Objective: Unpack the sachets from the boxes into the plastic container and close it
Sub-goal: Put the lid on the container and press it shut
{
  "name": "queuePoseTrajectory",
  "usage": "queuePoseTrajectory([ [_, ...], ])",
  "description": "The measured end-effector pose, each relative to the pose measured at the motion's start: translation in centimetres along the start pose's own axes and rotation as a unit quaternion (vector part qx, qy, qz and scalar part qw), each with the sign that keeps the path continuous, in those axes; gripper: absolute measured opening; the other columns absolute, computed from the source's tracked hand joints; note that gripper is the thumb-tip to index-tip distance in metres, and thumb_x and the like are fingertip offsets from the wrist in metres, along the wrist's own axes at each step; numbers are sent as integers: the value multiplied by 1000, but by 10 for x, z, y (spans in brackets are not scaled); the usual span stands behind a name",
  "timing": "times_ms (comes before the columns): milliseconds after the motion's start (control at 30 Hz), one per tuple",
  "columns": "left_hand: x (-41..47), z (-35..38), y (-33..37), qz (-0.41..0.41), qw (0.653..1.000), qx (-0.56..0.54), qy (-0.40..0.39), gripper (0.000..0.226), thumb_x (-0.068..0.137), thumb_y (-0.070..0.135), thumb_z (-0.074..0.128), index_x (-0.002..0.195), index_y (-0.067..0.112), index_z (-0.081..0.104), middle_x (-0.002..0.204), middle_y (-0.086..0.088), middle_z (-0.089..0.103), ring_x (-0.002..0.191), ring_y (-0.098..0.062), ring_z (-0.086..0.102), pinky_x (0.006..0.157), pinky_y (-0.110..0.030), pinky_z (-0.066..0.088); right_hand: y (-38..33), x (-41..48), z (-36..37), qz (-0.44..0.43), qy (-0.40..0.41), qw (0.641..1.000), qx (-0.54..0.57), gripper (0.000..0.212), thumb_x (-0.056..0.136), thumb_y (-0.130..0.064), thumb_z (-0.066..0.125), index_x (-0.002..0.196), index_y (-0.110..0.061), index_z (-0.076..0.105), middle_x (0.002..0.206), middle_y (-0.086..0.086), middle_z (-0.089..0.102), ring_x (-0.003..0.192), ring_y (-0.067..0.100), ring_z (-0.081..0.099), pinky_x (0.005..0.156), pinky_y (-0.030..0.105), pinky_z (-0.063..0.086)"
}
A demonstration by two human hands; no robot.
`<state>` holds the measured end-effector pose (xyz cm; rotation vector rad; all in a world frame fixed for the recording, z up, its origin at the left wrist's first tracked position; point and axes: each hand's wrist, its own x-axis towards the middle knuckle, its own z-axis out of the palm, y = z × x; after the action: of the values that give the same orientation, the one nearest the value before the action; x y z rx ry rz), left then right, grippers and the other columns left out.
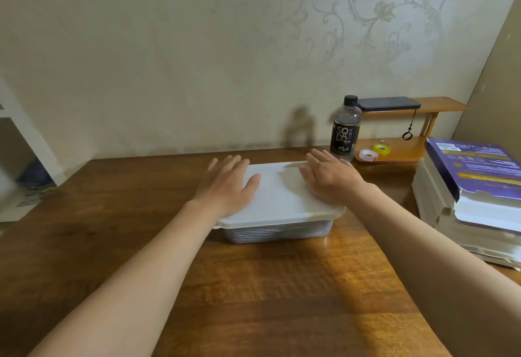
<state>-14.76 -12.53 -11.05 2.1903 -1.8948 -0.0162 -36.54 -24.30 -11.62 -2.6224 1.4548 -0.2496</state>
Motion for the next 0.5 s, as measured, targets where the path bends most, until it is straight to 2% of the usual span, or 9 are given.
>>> queuePoseTrajectory([
  [100, -13, 2, 17, 29, 998, -11, -45, 66, 102, 64, 17, 161, 35, 11, 171, 1, 5, 157, -21, -2, 125, -49, -3, -13, -18, 6, -18, -29, 999, -22, 67, 102, -60, 14, 160, -28, 10, 168, 1, 4, 155, 23, 0, 122, 56, 7],
  [200, -24, 14, 27, 23, 993, 46, -105, 70, 94, 75, 7, 158, 48, -5, 170, 4, -10, 156, -25, -16, 122, -56, -11, -18, -33, 12, -32, -45, 998, -36, 69, 98, -65, 7, 159, -34, 2, 168, 3, -1, 155, 25, -4, 122, 57, 2],
  [333, -19, 18, 29, -1, 987, 82, -140, 75, 91, 79, 4, 157, 48, -12, 169, 1, -19, 154, -29, -20, 119, -61, -14, -18, -30, 14, -26, -55, 996, -63, 70, 96, -68, 4, 158, -36, -1, 168, 3, -4, 154, 24, -8, 122, 59, 1],
  [500, -16, 15, 29, 4, 982, 82, -170, 74, 94, 76, 9, 157, 45, -14, 166, -1, -26, 152, -31, -26, 121, -55, -15, -19, -26, 15, -35, -83, 991, -97, 70, 93, -72, 1, 156, -42, -11, 167, -3, -13, 153, 24, -15, 120, 61, -4],
])
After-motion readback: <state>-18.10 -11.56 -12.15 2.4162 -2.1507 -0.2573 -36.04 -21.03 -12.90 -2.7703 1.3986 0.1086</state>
